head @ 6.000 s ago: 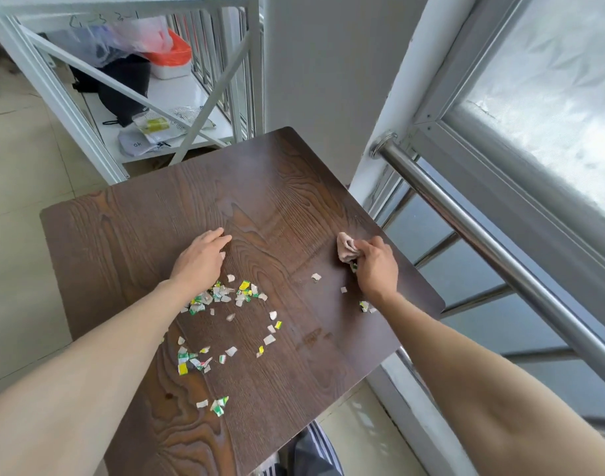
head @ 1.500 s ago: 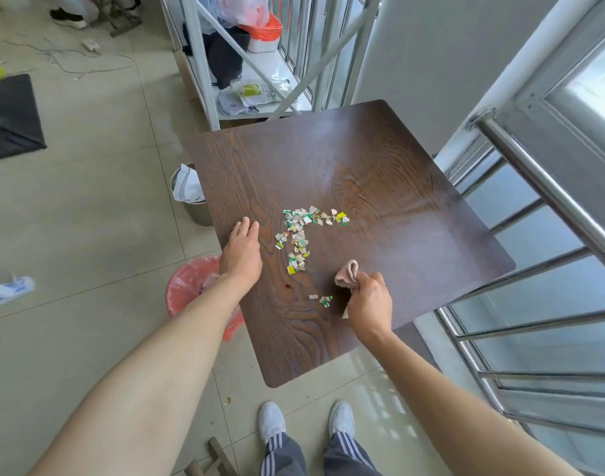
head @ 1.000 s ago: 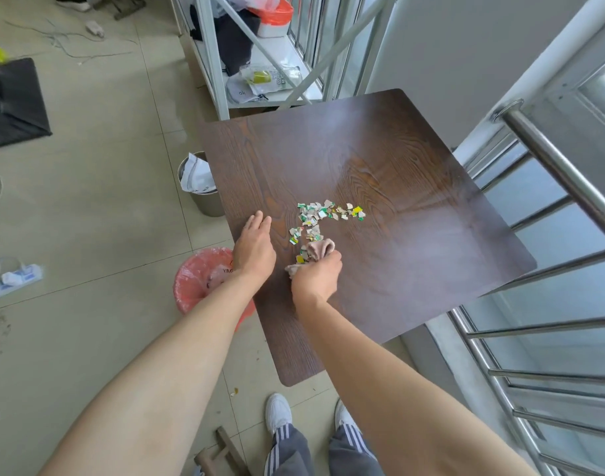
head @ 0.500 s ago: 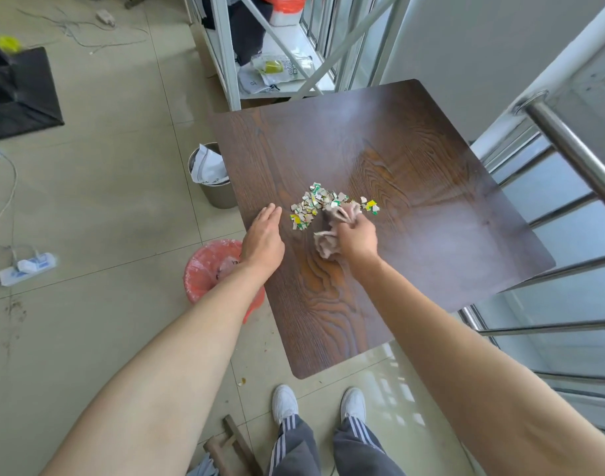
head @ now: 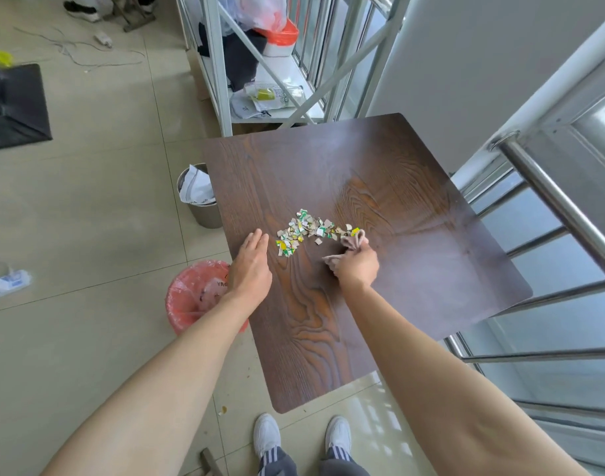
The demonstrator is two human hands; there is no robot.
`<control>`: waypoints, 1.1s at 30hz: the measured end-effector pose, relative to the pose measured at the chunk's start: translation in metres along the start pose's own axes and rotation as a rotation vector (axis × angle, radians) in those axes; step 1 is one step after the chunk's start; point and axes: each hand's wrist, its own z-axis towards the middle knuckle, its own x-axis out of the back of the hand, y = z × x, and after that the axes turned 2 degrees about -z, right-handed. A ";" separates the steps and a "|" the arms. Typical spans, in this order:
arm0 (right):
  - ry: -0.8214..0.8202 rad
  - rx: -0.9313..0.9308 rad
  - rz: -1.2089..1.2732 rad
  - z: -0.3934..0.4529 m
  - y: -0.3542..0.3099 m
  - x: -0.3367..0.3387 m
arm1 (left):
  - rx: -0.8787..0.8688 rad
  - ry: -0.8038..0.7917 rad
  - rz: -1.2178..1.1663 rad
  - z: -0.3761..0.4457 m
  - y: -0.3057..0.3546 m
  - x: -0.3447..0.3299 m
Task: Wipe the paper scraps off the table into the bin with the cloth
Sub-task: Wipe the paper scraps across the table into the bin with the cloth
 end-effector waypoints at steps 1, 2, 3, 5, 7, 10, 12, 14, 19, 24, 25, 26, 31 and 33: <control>-0.033 0.020 0.022 0.001 -0.001 -0.001 | 0.001 0.008 0.009 -0.001 0.001 -0.002; -0.083 0.054 0.059 0.002 -0.002 -0.002 | -0.001 0.013 0.017 -0.002 0.001 -0.004; -0.138 0.104 0.093 0.003 -0.002 -0.001 | -0.008 0.016 0.024 -0.003 0.001 -0.006; -0.186 0.198 0.099 0.006 -0.002 0.005 | -0.024 0.017 0.036 -0.005 -0.001 -0.009; -0.131 0.229 0.088 0.015 -0.002 0.019 | -0.038 0.015 0.048 -0.005 -0.004 -0.011; 0.063 0.204 0.011 0.044 0.000 0.049 | -0.036 0.000 0.049 -0.004 -0.007 -0.013; 0.136 0.133 -0.085 0.067 0.003 0.064 | -0.017 -0.016 0.032 -0.004 -0.006 -0.012; 0.075 0.090 -0.175 0.080 0.003 0.064 | 0.009 -0.018 0.040 -0.010 -0.003 -0.012; -0.032 0.201 -0.232 0.071 -0.009 0.031 | 0.101 0.035 0.173 -0.041 0.012 -0.020; -0.198 0.314 -0.183 0.047 -0.042 -0.012 | 0.120 0.025 0.163 -0.043 0.019 -0.021; -0.236 0.339 -0.180 0.039 -0.049 -0.022 | 0.122 0.019 0.168 -0.042 0.019 -0.021; -0.273 0.361 -0.173 0.032 -0.056 -0.032 | 0.126 0.010 0.173 -0.041 0.019 -0.020; -0.428 0.438 -0.127 0.017 -0.078 -0.065 | 0.152 -0.028 0.187 -0.039 0.018 -0.020; -0.505 0.520 -0.152 0.025 -0.081 -0.066 | 0.152 -0.032 0.174 -0.039 0.019 -0.019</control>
